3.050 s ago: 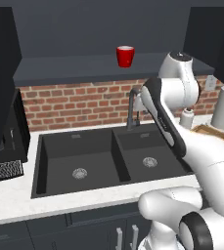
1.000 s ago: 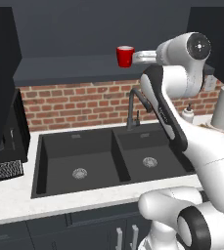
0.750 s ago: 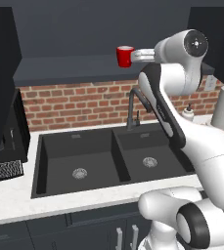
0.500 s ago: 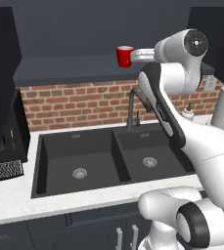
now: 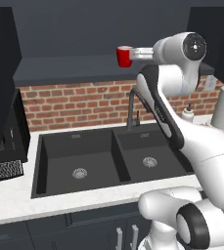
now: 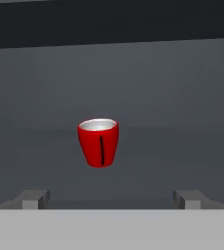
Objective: Pick the kettle from the counter and place it on the tray. Then pick the mug from the cabinet and place it on the tray. Then close the cabinet doors.
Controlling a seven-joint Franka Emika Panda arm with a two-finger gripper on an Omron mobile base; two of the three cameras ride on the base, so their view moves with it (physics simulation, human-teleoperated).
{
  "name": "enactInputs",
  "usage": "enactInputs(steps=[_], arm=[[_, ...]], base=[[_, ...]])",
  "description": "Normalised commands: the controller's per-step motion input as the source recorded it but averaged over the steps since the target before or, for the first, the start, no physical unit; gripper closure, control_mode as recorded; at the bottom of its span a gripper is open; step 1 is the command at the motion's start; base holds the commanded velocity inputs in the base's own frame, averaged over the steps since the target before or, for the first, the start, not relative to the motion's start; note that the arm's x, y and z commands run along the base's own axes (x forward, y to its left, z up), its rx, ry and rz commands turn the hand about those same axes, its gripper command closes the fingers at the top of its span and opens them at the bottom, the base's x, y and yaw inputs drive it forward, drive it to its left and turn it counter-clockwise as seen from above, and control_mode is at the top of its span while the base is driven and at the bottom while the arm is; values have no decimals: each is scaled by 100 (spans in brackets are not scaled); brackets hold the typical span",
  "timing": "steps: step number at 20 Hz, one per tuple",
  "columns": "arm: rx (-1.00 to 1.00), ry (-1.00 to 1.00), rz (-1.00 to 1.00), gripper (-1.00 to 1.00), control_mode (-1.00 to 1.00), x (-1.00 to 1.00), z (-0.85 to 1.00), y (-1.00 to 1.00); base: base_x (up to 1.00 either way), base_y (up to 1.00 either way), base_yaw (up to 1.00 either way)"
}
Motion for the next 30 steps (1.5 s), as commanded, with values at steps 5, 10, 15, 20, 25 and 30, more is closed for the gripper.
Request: enactInputs(steps=[5, 10, 15, 20, 25, 30], arm=[[-1, -3, 0, -100, -100, 41, 4, 21], [0, 0, 0, -100, -100, 56, 0, 17], [0, 0, 0, -100, -100, 41, 0, 5], [0, 0, 0, -100, -100, 15, -3, 0], [0, 0, 0, -100, -100, 5, -17, 0], [0, 1, 3, -100, -100, 22, -28, 0]], base=[[0, 0, 0], [0, 0, 0], [0, 0, 0], [0, 0, 0], [0, 0, 0], [0, 0, 0]])
